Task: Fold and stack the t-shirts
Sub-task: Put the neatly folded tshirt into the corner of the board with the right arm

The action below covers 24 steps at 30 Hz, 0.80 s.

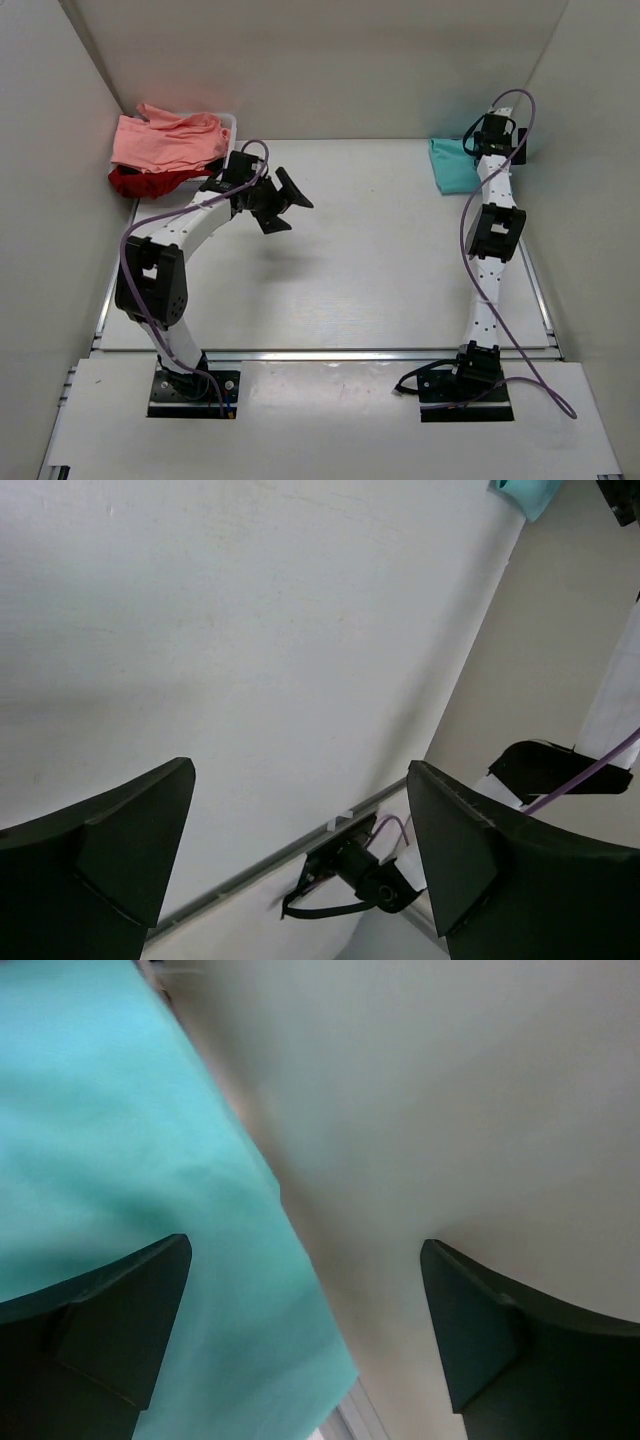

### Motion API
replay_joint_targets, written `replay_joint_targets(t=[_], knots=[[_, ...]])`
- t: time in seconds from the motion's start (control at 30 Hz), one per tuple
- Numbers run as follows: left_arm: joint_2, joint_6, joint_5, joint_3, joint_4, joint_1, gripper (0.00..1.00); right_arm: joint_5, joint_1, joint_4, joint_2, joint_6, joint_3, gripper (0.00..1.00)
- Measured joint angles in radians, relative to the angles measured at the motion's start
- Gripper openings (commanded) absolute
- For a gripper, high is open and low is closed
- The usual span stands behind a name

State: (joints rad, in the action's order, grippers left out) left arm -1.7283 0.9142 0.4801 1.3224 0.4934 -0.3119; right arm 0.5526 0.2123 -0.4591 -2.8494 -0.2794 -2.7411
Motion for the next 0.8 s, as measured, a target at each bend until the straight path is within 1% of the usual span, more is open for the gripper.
replay_joint_targets(t=[0.13,0.2,0.23,0.27,0.3,0.37,0.43,0.5,0.57,0.67,0.8], knots=[[0.001,-0.033,-0.013,0.049,0.012,0.006,0.99,0.028,-0.031,-0.027,0.062,0.012,0.013,0.99],[0.016,-0.041,-0.007,0.051,0.011,0.015,0.99,0.062,-0.057,-0.046,0.166,0.037,0.093,0.99],[0.027,-0.042,0.006,0.043,0.006,0.023,0.99,0.084,-0.074,-0.054,0.241,0.052,0.159,0.99],[0.045,-0.041,0.021,0.024,-0.002,0.032,0.99,0.106,-0.102,-0.066,0.349,0.075,0.254,0.99],[0.06,-0.039,0.034,0.009,-0.003,0.037,0.98,0.119,-0.124,-0.084,0.425,0.089,0.306,1.0],[0.097,-0.042,0.043,-0.022,0.016,0.045,0.99,0.137,-0.193,-0.061,0.644,0.129,0.505,0.99],[0.124,-0.06,0.04,-0.018,0.048,0.039,0.99,0.148,-0.29,-0.053,0.864,0.161,0.705,1.0],[0.155,-0.081,0.038,0.0,0.072,0.024,0.99,0.145,-0.386,-0.041,1.035,0.18,0.861,0.99],[0.189,-0.095,0.052,0.019,0.073,0.018,0.99,0.131,-0.474,-0.042,1.16,0.196,0.998,1.0],[0.241,-0.108,0.069,0.031,0.07,0.032,0.98,0.123,-0.52,-0.068,1.251,0.208,1.165,0.99],[0.275,-0.151,0.072,0.062,0.084,0.056,0.99,0.109,-0.515,-0.143,1.252,0.249,1.313,1.0]])
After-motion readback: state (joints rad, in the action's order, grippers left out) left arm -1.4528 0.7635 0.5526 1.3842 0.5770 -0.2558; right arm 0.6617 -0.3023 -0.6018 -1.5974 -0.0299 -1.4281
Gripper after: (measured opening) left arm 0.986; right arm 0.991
